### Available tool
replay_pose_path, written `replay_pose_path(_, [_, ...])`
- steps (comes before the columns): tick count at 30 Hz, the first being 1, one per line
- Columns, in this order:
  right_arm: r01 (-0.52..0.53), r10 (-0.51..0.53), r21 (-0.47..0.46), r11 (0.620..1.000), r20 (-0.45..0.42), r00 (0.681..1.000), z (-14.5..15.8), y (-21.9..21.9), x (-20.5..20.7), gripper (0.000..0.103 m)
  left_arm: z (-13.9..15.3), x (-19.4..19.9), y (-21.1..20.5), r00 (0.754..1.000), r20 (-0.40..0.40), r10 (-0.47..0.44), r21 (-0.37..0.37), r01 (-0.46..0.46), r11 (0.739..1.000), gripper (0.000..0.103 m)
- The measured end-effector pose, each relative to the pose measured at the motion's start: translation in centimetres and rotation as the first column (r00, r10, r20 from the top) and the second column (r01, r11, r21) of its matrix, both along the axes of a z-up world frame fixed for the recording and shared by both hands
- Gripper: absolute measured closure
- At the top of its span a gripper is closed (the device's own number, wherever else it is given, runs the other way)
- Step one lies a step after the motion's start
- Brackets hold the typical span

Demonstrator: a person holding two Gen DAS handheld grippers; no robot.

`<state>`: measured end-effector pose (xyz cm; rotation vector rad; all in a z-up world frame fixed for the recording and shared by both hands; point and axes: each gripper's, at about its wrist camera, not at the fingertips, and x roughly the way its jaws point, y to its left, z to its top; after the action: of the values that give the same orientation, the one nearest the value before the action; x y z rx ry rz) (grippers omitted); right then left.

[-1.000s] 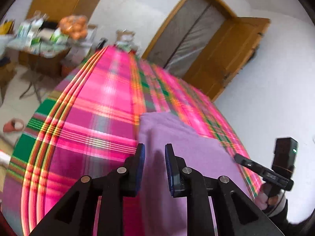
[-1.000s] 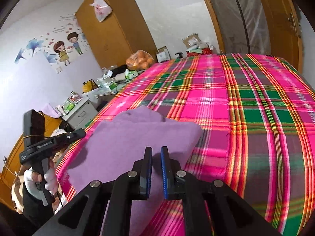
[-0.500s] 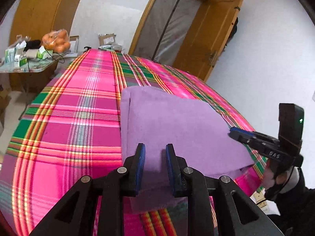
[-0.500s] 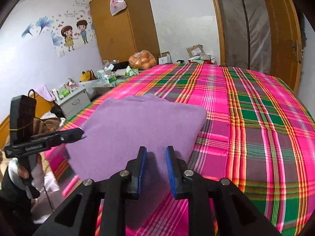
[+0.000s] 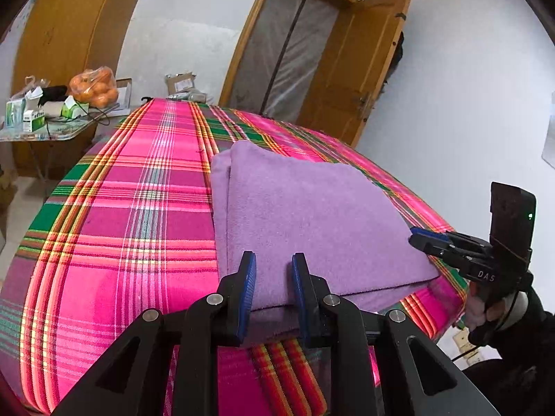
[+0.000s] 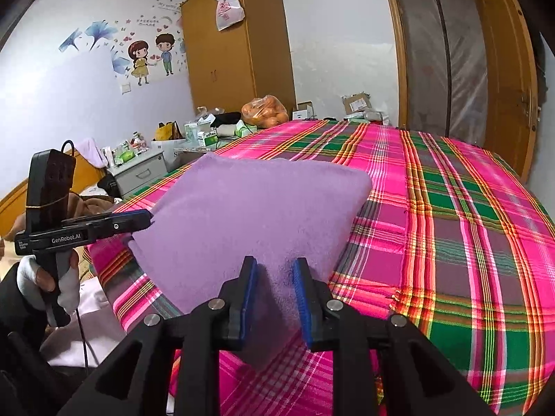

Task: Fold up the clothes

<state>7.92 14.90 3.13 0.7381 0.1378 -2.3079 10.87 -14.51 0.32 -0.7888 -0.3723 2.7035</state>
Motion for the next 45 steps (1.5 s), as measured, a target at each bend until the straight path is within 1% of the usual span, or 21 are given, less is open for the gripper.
replay_pose_path(2, [-0.024,0.023,0.009,1.000,0.017,1.000,0.3,0.4,-0.3,0.079,0.2,0.1,-0.3,1.000,0.007,-0.007,0.000,0.007,1.000,0.081])
replay_pose_path(4, [-0.049,0.048,0.021,0.999,0.047,0.998,0.8,0.9,-0.9,0.076,0.5,0.1,-0.7,1.000,0.017,-0.014,-0.003,0.014,1.000,0.081])
replay_pose_path(6, [-0.033,0.031,0.025,0.999,0.080,0.996,1.3,1.7,-1.8,0.072,0.8,-0.3,-1.1,0.999,0.031,0.005,-0.015,-0.005,1.000,0.081])
replay_pose_path(8, [0.020,-0.023,0.035,0.999,0.074,0.997,1.9,2.3,-2.7,0.072,1.1,-1.0,-1.6,0.998,0.048,0.043,-0.036,-0.041,0.999,0.081])
replay_pose_path(10, [0.059,-0.059,0.007,0.998,0.096,0.994,2.2,2.7,-4.2,0.072,1.8,-2.0,-2.3,0.997,0.043,0.056,-0.026,-0.055,0.998,0.081])
replay_pose_path(12, [0.087,-0.083,-0.032,0.996,0.128,0.988,2.5,3.0,-5.8,0.072,3.2,-3.4,-2.3,0.998,0.015,0.064,-0.038,-0.063,0.997,0.081])
replay_pose_path(15, [0.127,-0.112,-0.074,0.989,0.178,0.978,2.7,2.8,-8.3,0.072,4.8,-5.6,-1.6,0.999,-0.021,0.050,-0.057,-0.051,0.997,0.081])
replay_pose_path(17, [0.137,-0.116,-0.088,0.987,0.207,0.971,2.7,2.2,-9.9,0.073,5.4,-7.7,-1.0,0.999,-0.020,0.030,-0.071,-0.031,0.997,0.081])
replay_pose_path(18, [0.141,-0.118,-0.093,0.986,0.221,0.968,2.8,1.7,-10.8,0.073,5.5,-8.9,-0.7,1.000,-0.014,0.019,-0.079,-0.020,0.997,0.080])
replay_pose_path(22, [0.152,-0.133,-0.069,0.986,0.230,0.964,2.7,0.1,-13.5,0.073,4.4,-13.3,0.1,0.996,0.086,0.022,-0.106,-0.012,0.994,0.080])
replay_pose_path(24, [0.155,-0.140,-0.047,0.987,0.228,0.964,2.5,-0.7,-14.6,0.073,3.4,-14.7,0.1,0.990,0.136,0.031,-0.106,-0.016,0.994,0.080])
replay_pose_path(27, [0.183,-0.180,0.009,0.983,0.240,0.954,1.5,-1.4,-16.4,0.072,2.7,-15.1,-0.1,0.986,0.167,0.022,-0.077,-0.009,0.997,0.080])
replay_pose_path(29, [0.185,-0.185,0.027,0.982,0.295,0.938,0.3,-1.6,-17.4,0.072,2.4,-15.0,-0.4,0.984,0.176,0.019,-0.052,-0.010,0.999,0.080])
replay_pose_path(33, [0.197,-0.195,0.024,0.980,0.316,0.928,-0.2,-1.6,-18.2,0.072,1.9,-15.6,-0.6,0.976,0.216,0.024,-0.030,-0.018,0.999,0.080])
replay_pose_path(34, [0.197,-0.198,0.033,0.980,0.312,0.929,-0.2,-1.8,-18.2,0.072,1.9,-15.6,-0.4,0.976,0.217,0.029,-0.039,-0.021,0.999,0.080])
replay_pose_path(37, [0.200,-0.209,0.062,0.978,0.293,0.933,-0.2,-2.2,-18.0,0.072,2.0,-15.6,0.6,0.976,0.214,0.049,-0.104,-0.027,0.994,0.080])
replay_pose_path(39, [0.200,-0.209,0.059,0.978,0.298,0.931,-0.2,-2.2,-18.0,0.072,2.1,-15.6,1.1,0.976,0.211,0.060,-0.141,-0.030,0.990,0.080])
replay_pose_path(40, [0.201,-0.209,0.058,0.978,0.301,0.931,-0.2,-2.2,-18.0,0.072,2.1,-15.7,1.0,0.975,0.212,0.059,-0.140,-0.030,0.990,0.080])
replay_pose_path(41, [0.201,-0.204,0.044,0.979,0.310,0.929,-0.2,-2.0,-18.0,0.071,2.1,-15.7,0.9,0.975,0.212,0.059,-0.134,-0.031,0.990,0.080])
replay_pose_path(43, [0.208,-0.203,0.017,0.978,0.319,0.926,-0.1,-1.3,-17.8,0.072,2.0,-15.7,0.0,0.976,0.211,0.058,-0.091,-0.039,0.995,0.079])
replay_pose_path(45, [0.222,-0.208,-0.007,0.975,0.318,0.925,0.1,-0.6,-17.3,0.071,2.2,-14.6,-0.7,0.976,0.193,0.104,-0.085,-0.088,0.992,0.078])
